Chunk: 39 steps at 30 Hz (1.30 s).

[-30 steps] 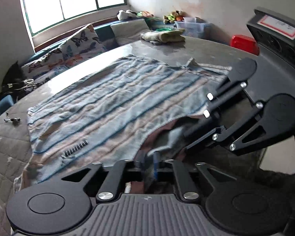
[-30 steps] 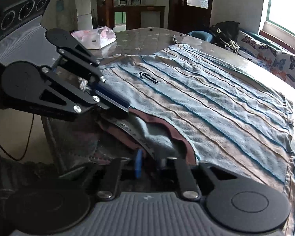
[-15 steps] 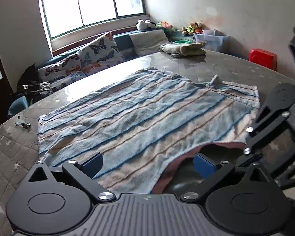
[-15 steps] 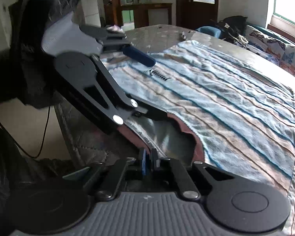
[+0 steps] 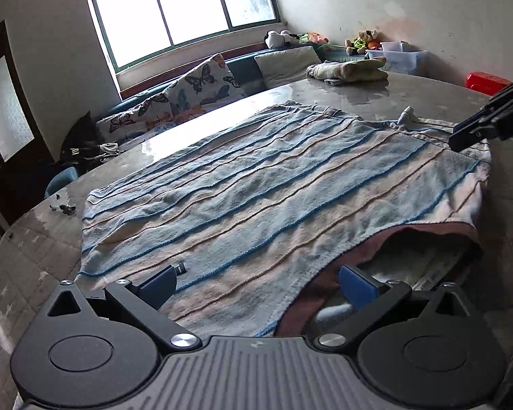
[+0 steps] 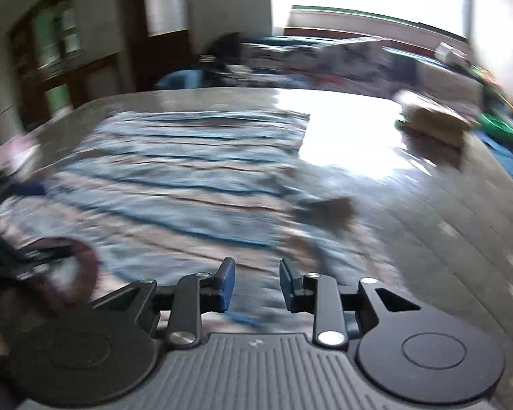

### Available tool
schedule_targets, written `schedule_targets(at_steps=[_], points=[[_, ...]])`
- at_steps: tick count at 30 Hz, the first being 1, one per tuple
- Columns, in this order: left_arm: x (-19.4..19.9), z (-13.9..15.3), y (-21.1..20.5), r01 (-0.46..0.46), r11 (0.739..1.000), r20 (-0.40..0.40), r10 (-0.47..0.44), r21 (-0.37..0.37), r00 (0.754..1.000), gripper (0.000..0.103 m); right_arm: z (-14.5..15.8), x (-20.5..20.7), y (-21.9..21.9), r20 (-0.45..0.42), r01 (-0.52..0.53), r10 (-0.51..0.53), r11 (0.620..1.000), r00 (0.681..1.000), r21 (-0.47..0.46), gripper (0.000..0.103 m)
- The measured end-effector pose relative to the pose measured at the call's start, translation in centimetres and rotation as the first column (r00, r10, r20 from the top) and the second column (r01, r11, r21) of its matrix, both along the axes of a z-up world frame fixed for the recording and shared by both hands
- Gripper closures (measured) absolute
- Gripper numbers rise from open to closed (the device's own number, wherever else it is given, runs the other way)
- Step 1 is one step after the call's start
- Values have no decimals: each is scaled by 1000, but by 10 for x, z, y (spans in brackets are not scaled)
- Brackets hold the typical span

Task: Fold clothes

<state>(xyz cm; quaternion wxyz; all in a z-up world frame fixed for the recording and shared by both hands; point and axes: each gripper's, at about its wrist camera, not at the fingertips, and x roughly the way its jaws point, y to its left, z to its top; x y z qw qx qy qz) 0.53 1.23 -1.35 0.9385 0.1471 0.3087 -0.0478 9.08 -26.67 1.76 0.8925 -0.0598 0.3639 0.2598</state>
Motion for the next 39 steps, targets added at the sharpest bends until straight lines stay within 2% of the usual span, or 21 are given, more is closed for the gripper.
schedule_targets(at_steps=[2, 5, 9, 13, 14, 16, 17, 21, 26, 32, 39], points=[[0, 0, 1, -7, 1000, -4, 7, -7, 1000, 0, -7, 6, -14, -11, 60, -60, 998, 998, 0, 75], [1, 0, 1, -18, 1000, -9, 18, -14, 1000, 0, -12, 7, -31, 7, 140, -140, 990, 990, -8, 65], [0, 3, -1, -30, 999, -14, 30, -15, 999, 0, -14, 8, -48, 47, 259, -258, 966, 965, -19, 62], [-1, 10, -2, -30, 999, -2, 30, -24, 1000, 0, -20, 12, -68, 6, 342, -342, 939, 940, 29, 62], [-1, 13, -2, -28, 999, 2, 28, -28, 1000, 0, -20, 12, -70, -5, 345, -345, 937, 939, 49, 64], [1, 19, -5, -23, 999, 12, 23, -40, 1000, 0, -19, 11, -72, -18, 347, -347, 935, 938, 78, 77], [2, 22, -7, -18, 999, 19, 19, -47, 1000, 0, -19, 11, -73, -26, 349, -348, 932, 937, 93, 87], [15, 29, -21, -2, 998, 34, 4, -64, 999, 0, -13, 9, -71, -18, 347, -347, 930, 938, 123, 93], [30, 22, -45, 38, 997, 10, -38, -71, 999, 0, 10, -1, -61, 38, 286, -295, 946, 955, 154, 94], [25, 12, -52, 71, 995, -21, -73, -71, 997, 0, 40, -14, -28, 94, 116, -136, 975, 986, 190, 94], [22, 12, -44, 39, 996, -33, -41, -79, 999, 0, 32, -20, 25, 58, -66, 56, 979, 997, 192, 93]])
